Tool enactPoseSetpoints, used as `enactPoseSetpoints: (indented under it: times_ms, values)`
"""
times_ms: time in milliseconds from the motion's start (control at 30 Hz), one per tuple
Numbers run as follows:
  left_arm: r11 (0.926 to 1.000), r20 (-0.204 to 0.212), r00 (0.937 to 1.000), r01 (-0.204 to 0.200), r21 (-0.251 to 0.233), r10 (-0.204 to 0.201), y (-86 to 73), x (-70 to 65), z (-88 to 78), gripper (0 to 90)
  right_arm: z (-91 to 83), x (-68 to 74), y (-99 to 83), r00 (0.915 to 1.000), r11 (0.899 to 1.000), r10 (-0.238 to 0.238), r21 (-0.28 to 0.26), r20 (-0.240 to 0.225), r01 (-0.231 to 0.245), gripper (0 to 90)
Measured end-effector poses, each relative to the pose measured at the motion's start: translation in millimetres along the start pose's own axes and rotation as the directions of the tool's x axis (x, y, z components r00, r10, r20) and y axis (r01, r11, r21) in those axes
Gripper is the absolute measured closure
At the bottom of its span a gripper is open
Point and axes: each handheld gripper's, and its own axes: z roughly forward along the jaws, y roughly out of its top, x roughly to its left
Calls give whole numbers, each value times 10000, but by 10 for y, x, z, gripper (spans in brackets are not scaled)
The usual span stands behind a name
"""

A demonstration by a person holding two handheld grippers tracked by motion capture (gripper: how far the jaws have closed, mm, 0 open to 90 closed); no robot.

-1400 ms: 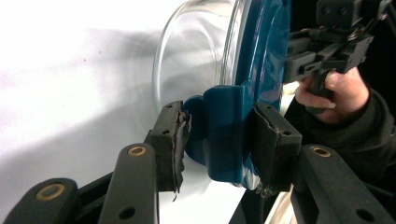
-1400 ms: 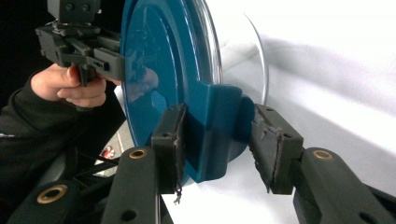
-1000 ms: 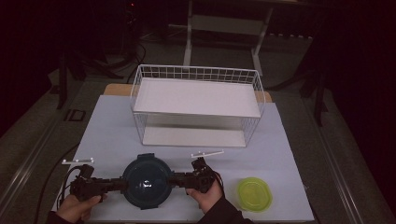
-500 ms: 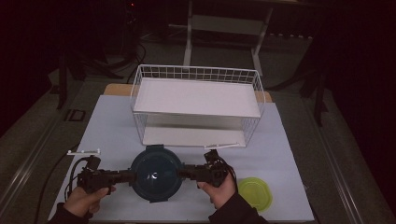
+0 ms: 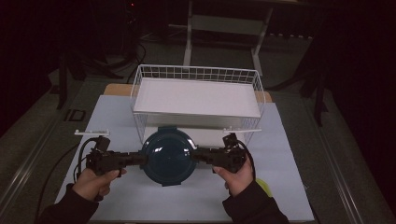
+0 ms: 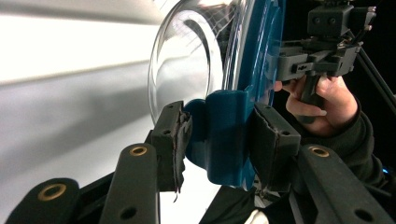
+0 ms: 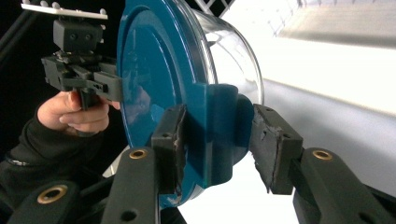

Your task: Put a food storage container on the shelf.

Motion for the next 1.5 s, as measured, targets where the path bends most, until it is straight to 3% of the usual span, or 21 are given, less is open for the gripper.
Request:
enactPoseSetpoints:
  times_ms: [367,600,867,1067,1500]
  values:
    - [9980,148,9979,-628,11,628,446,-214,159,575,-351,-18,290,10000,9965,2,-837,98,6,563]
    - [9951,179,9949,-991,-55,992,830,-363,276,574,-557,-53,524,9998,9935,74,-1136,172,-54,563]
    - [9925,328,9920,-1215,-98,1218,1242,-421,464,572,-792,-132,827,9991,9875,95,-1577,408,-30,563]
    - [9932,341,9926,-1162,2,1162,1461,-354,572,571,-841,-267,1004,9983,9855,389,-1670,424,-313,563]
    - [9983,405,9976,-558,-189,565,1665,-156,798,567,-838,-530,1228,9932,9805,980,-1768,625,-857,564]
